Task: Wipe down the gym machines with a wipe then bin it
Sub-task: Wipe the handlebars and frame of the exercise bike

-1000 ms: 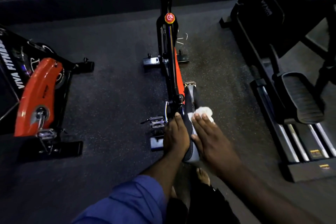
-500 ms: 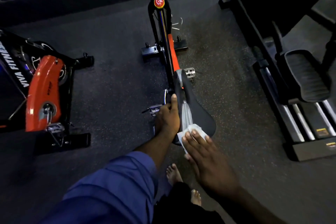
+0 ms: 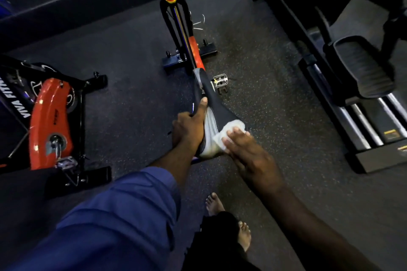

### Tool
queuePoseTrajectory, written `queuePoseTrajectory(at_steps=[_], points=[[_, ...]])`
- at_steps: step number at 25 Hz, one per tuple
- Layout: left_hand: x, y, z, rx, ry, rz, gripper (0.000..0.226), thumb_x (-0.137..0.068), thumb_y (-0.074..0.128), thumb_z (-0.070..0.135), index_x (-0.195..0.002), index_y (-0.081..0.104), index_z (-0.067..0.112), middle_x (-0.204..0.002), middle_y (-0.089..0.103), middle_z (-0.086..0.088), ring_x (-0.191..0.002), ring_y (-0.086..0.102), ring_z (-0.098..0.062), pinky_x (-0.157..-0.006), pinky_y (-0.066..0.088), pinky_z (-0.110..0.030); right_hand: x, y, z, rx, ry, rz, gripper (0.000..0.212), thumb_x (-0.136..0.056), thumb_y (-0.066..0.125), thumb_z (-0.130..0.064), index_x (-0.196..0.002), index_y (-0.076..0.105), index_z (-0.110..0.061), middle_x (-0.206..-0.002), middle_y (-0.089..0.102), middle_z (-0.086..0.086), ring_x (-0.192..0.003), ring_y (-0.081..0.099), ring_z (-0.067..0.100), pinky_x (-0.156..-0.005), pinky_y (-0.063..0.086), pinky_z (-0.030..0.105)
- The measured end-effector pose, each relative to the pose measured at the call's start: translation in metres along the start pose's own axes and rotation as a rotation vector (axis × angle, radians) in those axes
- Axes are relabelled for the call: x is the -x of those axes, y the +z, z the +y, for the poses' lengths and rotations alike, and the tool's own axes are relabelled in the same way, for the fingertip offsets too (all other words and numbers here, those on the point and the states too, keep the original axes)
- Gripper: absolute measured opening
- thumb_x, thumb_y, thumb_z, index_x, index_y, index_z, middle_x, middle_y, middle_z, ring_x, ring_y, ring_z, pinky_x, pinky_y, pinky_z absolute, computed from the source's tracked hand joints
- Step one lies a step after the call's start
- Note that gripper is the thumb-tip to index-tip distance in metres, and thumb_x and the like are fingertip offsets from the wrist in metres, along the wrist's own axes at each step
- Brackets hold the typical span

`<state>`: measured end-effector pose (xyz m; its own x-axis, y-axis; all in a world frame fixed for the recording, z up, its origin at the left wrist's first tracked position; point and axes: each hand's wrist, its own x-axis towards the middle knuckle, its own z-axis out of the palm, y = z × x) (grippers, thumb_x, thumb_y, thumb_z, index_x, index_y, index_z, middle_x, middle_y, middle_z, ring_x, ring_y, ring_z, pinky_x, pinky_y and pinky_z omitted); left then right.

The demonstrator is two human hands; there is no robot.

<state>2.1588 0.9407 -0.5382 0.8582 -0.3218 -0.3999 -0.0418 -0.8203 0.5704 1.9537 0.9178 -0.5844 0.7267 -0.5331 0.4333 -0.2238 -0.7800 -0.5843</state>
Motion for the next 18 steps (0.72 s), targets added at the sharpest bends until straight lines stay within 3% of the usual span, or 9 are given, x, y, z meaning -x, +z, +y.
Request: queuePoseTrajectory(at_steps=[2,4,6,8,10,12,14,18], points=[[0.001,0.000,0.004,-0.066,-0.005,0.029,0.101,-0.072,0.031,0.103,-0.101,0.075,0.016,-0.114,0.072,-0.016,-0.104,0.067,-0.039,-0.094,0.054,-0.049,-0.002,0.015,-0.017,-0.118,0.367,0.228,0.043,-0.098,0.071,-0.018,-0.139,0.064,-0.008,-0.143,0.063,0.011,-0.133,0.060,0.021,-0.112,0.047,0.032],[0.008,0.001,0.016,-0.189,0.010,0.052,0.092,-0.087,0.029,0.091,-0.124,0.070,0.017,-0.131,0.065,-0.019,-0.120,0.061,-0.042,-0.102,0.049,-0.052,-0.003,0.033,-0.060,-0.263,0.908,0.388,0.048,-0.100,0.066,-0.033,-0.147,0.057,-0.024,-0.128,0.073,0.011,-0.110,0.072,0.021,-0.093,0.053,0.027],[0.010,0.006,0.027,-0.219,-0.005,0.054,0.079,-0.099,0.032,0.075,-0.138,0.060,0.013,-0.143,0.058,-0.021,-0.131,0.054,-0.043,-0.108,0.042,-0.052,-0.014,0.047,-0.094,-0.472,1.218,0.475,0.049,-0.104,0.060,-0.035,-0.151,0.048,-0.030,-0.121,0.075,0.006,-0.099,0.071,0.015,-0.085,0.052,0.024],[0.009,0.011,0.031,-0.180,-0.019,0.056,0.073,-0.102,0.035,0.068,-0.141,0.058,0.011,-0.146,0.056,-0.022,-0.134,0.053,-0.044,-0.110,0.040,-0.051,-0.031,0.048,-0.102,-0.694,1.332,0.584,0.049,-0.107,0.055,-0.025,-0.154,0.045,-0.019,-0.125,0.069,-0.003,-0.099,0.064,0.000,-0.085,0.044,0.008],[0.007,0.014,0.028,-0.170,-0.007,0.070,0.072,-0.102,0.036,0.068,-0.140,0.059,0.010,-0.144,0.057,-0.023,-0.132,0.054,-0.045,-0.108,0.042,-0.051,-0.043,0.049,-0.094,-0.886,1.367,0.741,0.044,-0.109,0.050,-0.016,-0.153,0.047,-0.016,-0.123,0.068,-0.009,-0.083,0.061,-0.014,-0.079,0.042,0.002],[0.004,0.015,0.023,-0.186,0.016,0.081,0.073,-0.101,0.036,0.069,-0.139,0.060,0.011,-0.142,0.058,-0.023,-0.129,0.056,-0.045,-0.106,0.043,-0.052,-0.040,0.057,-0.089,-1.039,1.379,0.815,0.039,-0.108,0.052,-0.023,-0.144,0.056,-0.035,-0.110,0.065,-0.013,-0.078,0.057,-0.006,-0.082,0.045,0.012],[0.004,0.014,0.023,-0.204,0.019,0.086,0.073,-0.101,0.035,0.070,-0.138,0.060,0.012,-0.141,0.059,-0.023,-0.128,0.057,-0.045,-0.106,0.044,-0.052,-0.034,0.065,-0.083,-1.043,1.387,0.727,0.037,-0.098,0.055,-0.035,-0.126,0.064,-0.058,-0.117,0.063,-0.008,-0.096,0.053,0.010,-0.090,0.041,0.030],[0.006,0.012,0.024,-0.217,0.023,0.054,0.074,-0.102,0.032,0.070,-0.138,0.058,0.012,-0.141,0.057,-0.024,-0.128,0.056,-0.045,-0.106,0.042,-0.054,-0.040,0.046,-0.052,-1.188,1.406,0.741,0.042,-0.103,0.042,-0.001,-0.133,0.067,-0.016,-0.117,0.075,-0.003,-0.102,0.060,0.012,-0.086,0.044,0.029]])
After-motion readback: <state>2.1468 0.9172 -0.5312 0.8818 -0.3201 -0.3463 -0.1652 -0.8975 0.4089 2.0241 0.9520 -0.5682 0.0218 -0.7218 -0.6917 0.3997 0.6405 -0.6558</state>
